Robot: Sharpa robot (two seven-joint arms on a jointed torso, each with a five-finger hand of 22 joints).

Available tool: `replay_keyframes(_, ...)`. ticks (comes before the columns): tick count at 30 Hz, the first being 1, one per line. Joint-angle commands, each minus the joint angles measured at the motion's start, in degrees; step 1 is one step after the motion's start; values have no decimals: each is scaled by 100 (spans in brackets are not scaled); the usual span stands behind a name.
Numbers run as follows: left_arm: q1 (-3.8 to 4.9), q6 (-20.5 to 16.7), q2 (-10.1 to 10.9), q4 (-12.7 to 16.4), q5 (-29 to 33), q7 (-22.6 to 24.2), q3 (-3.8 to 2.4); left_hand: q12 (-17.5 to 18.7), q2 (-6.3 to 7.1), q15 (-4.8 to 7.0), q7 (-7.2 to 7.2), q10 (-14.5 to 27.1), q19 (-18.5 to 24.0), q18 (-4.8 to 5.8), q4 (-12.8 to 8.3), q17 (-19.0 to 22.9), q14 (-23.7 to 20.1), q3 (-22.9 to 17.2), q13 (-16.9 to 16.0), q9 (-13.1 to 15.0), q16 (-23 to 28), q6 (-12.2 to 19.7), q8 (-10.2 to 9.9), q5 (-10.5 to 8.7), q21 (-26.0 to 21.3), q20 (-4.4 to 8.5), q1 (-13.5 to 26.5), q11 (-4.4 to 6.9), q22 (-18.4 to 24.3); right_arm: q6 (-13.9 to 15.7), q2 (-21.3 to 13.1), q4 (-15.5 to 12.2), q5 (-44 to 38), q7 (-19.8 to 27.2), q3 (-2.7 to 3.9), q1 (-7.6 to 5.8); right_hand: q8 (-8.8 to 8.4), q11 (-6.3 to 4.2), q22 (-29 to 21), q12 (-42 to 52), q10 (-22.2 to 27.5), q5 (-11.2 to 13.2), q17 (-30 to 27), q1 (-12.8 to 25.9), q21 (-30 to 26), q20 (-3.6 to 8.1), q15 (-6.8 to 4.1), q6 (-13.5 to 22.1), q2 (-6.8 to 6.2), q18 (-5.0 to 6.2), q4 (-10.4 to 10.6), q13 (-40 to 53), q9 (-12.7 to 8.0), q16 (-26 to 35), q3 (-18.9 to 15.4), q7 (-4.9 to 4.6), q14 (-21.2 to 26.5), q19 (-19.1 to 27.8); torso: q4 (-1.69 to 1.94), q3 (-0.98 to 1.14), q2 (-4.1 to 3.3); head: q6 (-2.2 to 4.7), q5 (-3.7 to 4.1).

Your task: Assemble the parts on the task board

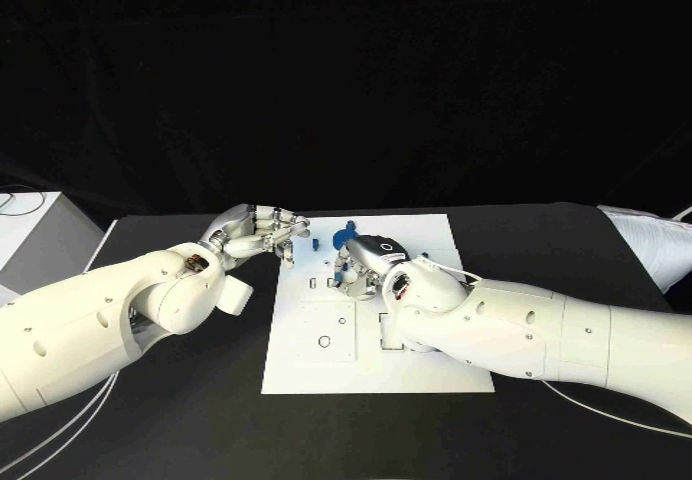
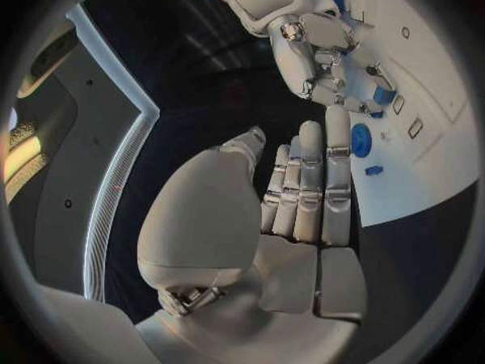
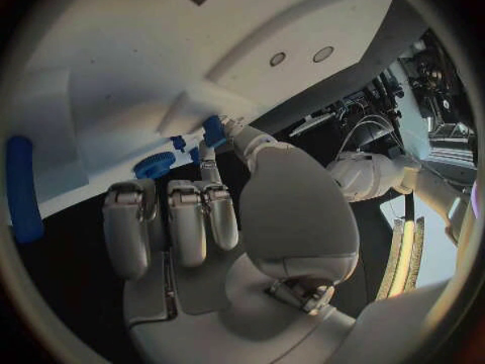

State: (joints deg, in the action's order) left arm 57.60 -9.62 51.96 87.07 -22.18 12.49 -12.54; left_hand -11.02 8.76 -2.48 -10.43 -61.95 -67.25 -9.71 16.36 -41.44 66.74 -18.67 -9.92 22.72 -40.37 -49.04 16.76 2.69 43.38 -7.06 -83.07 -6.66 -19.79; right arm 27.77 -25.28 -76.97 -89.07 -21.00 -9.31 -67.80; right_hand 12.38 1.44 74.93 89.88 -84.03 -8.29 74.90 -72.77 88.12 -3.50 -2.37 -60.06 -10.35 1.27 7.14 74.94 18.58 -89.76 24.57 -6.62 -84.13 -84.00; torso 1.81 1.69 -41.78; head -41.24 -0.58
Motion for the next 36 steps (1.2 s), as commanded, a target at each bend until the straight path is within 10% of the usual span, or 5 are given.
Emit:
replay_keyframes(1, 0, 53, -10, 7, 4, 31, -3, -34, -10, 19, -2, 17, 34, -70, 3, -6, -30, 44, 6, 5, -20, 18, 15, 15, 21, -16, 55, 1, -6, -107, -1, 22, -46, -21, -13, 20, -19, 59, 1320, 12, -597, 57, 1510, 32, -36, -34, 44, 55, -57, -64, 22, 1506, -5, -24, -32, -5, -587, -511, 1, 1, 5, -8, -4)
replay_keyframes(36, 0, 94, -14, -5, 4, 22, -3, -37, -14, 20, 0, 19, 46, -71, 0, -25, -34, 44, 6, 7, -48, 16, 16, 15, 53, -16, 53, 2, -28, 99, -20, 9, 27, 122, -16, 20, -251, 173, 1162, 12, -597, 471, 1510, 52, -239, -130, 144, 375, -157, -12, 205, 1506, -37, -24, -376, -131, -587, -435, 1, 0, 3, -16, -9)
